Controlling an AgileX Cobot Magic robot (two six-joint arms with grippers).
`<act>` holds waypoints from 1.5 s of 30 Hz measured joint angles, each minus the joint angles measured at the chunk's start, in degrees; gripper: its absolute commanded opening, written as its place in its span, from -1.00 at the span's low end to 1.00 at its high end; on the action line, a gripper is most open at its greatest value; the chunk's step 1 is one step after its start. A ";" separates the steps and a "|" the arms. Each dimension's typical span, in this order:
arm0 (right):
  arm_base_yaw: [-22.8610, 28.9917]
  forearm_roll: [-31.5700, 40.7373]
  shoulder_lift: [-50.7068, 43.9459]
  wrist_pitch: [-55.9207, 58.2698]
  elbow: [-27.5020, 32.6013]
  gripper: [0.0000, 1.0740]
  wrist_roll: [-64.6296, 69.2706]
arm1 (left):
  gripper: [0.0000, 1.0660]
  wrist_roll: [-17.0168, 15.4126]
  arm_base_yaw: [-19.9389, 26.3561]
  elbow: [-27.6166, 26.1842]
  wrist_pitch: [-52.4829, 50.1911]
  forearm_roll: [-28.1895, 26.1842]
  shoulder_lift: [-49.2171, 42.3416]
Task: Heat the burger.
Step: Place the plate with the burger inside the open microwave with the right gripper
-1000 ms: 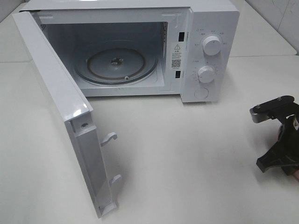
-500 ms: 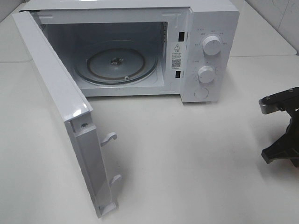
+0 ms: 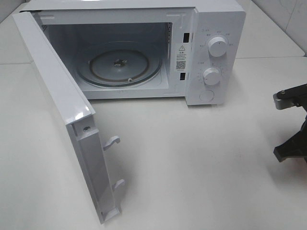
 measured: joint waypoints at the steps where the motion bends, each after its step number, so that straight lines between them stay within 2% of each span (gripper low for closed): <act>1: 0.00 0.00 0.00 0.00 0.00 -1.00 0.00 | 0.53 0.00 0.00 0.00 0.00 0.00 0.00; 12: 0.46 0.23 -3.44 2.18 0.00 -1.00 0.00 | 0.53 0.00 0.00 0.00 0.00 0.00 0.00; 31: 12.09 -6.99 -4.07 11.80 0.00 -1.00 7.51 | 0.53 0.00 0.00 0.00 0.00 0.00 0.00; 45: 19.08 -7.79 -4.64 15.58 0.00 -1.00 11.00 | 0.53 0.00 0.00 0.00 0.00 0.00 0.00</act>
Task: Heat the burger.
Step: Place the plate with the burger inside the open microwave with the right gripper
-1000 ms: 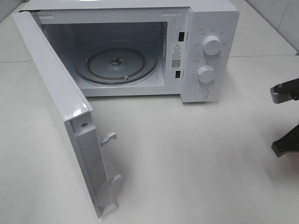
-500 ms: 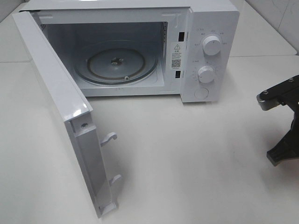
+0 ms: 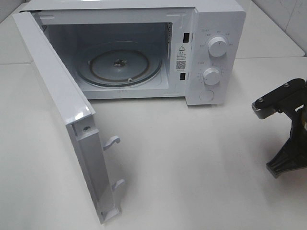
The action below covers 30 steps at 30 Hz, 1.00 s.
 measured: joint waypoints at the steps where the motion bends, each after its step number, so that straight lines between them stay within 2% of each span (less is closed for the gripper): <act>1: 0.00 0.00 0.00 0.00 0.00 -1.00 0.00 | 0.53 0.00 0.00 0.00 0.00 0.00 0.00; 14: 4.93 -1.55 0.00 3.38 0.00 -1.00 1.89 | 0.53 0.00 0.00 0.00 0.00 0.00 0.00; 24: 10.60 -1.03 -2.52 5.33 0.00 -1.00 2.35 | 0.53 0.00 0.00 0.00 0.00 0.00 0.00; 30: 10.89 -0.69 -3.32 6.93 0.00 -1.00 2.35 | 0.53 0.00 0.00 0.00 0.00 0.00 0.00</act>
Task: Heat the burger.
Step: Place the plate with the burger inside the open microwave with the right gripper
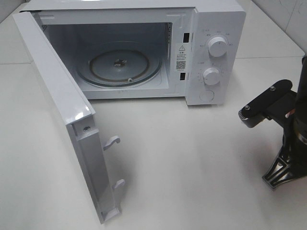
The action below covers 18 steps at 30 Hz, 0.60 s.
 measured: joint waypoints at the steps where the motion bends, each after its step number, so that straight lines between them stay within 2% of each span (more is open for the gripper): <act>1: 0.00 0.00 0.00 0.00 0.00 -1.00 0.00 | 0.53 0.00 0.00 0.00 0.00 0.00 0.00; 18: 6.65 0.06 -1.55 0.92 0.00 -1.00 -0.11 | 0.53 0.00 0.00 0.00 0.00 0.00 0.00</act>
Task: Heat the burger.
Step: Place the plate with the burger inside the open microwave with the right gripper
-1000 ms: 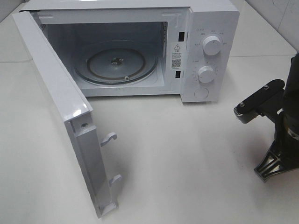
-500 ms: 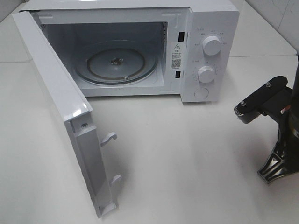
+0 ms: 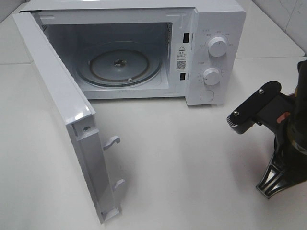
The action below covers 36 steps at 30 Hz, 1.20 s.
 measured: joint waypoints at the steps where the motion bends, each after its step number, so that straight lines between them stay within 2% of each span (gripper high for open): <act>1: 0.69 0.00 0.00 0.00 0.00 -1.00 -0.29 | 0.53 0.00 0.00 0.00 0.00 0.00 0.00; 14: 5.84 0.00 0.00 -0.17 0.00 -0.99 -2.92 | 0.53 0.00 0.00 0.00 0.00 0.00 0.00; 36: 5.96 -2.98 0.00 -4.58 0.00 -0.97 -15.93 | 0.53 0.00 0.00 0.00 0.00 0.00 0.00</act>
